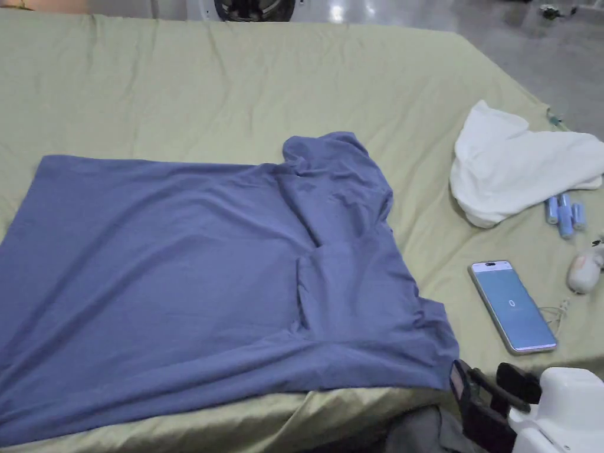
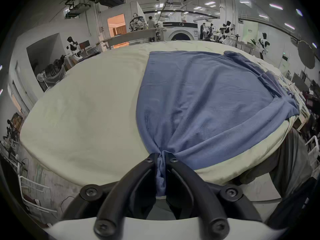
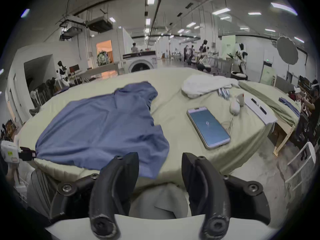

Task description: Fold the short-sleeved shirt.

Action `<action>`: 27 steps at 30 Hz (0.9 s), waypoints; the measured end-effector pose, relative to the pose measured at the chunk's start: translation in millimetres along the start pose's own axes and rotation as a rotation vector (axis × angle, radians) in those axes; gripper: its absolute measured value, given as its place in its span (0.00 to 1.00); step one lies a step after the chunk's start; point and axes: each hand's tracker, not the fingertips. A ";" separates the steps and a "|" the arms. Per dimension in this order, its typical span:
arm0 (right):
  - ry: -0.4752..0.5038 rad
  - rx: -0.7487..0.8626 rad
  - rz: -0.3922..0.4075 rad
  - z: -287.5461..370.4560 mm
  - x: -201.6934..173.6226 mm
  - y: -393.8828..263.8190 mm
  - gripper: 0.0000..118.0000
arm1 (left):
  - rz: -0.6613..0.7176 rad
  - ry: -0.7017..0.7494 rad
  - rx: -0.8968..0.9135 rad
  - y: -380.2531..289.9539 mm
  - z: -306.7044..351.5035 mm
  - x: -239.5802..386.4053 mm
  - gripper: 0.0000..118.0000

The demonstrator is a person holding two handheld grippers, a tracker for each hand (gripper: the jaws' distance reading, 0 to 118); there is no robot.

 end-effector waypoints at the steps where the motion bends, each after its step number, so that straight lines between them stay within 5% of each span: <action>1: -0.004 -0.023 0.009 -2.6 -1.8 -2.5 0.46 | 0.011 -0.002 0.005 -0.3 0.6 -0.5 0.02; 6: 0.050 -0.095 -0.038 -30.8 10.6 -13.1 0.46 | 0.062 -0.021 0.000 2.3 3.7 -1.7 0.02; 16: 0.070 -0.102 -0.013 -78.2 25.1 -15.0 0.45 | 0.076 -0.017 -0.002 6.4 10.5 5.8 0.02; 18: 0.077 -0.103 -0.013 -77.2 27.8 -13.5 0.39 | 0.080 -0.018 -0.004 6.7 10.0 5.0 0.02; 20: 0.097 -0.106 -0.008 -75.3 26.8 -13.6 0.02 | 0.082 -0.019 -0.004 7.0 10.3 5.5 0.02; 27: 0.113 -0.096 0.007 -62.9 16.6 -6.3 0.01 | 0.100 -0.031 0.072 10.3 28.4 4.1 0.02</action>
